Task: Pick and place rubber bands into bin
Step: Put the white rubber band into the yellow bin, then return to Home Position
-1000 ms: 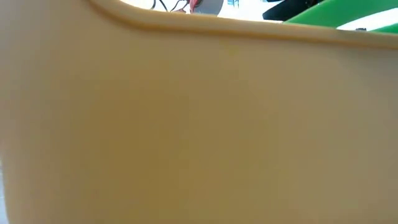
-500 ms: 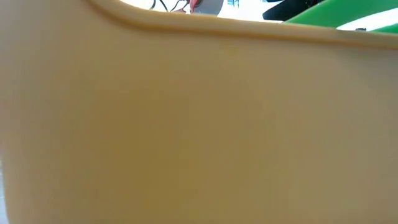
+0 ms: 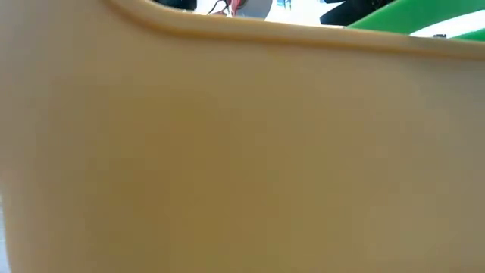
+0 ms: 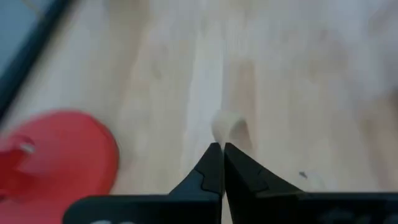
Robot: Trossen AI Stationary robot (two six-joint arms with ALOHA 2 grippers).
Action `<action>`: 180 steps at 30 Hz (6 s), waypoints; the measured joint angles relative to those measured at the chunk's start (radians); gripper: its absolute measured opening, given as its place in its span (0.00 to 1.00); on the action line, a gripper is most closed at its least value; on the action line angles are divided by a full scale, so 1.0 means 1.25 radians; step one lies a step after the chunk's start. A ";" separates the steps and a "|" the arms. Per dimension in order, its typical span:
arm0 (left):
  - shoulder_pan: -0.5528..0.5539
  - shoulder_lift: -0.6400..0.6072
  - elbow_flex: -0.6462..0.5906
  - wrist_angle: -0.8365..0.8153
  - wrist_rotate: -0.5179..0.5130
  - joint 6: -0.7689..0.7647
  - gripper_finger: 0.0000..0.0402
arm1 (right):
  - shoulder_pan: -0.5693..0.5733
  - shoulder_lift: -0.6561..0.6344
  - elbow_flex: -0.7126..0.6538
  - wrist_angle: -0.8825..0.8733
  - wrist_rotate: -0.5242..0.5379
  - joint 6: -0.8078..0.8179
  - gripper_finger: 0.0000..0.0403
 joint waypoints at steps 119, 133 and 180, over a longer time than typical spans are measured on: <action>-0.376 0.097 0.444 -0.295 0.107 -0.216 0.44 | -0.051 -0.035 -0.001 -0.030 -0.065 -0.043 0.41; -0.208 -0.316 0.139 -0.266 0.065 -0.164 0.44 | -0.130 -0.256 -0.035 -0.080 -0.116 -0.104 0.42; -0.118 -1.144 -0.669 0.072 -0.078 -0.340 0.44 | -0.130 -0.787 -0.467 0.099 -0.044 -0.092 0.41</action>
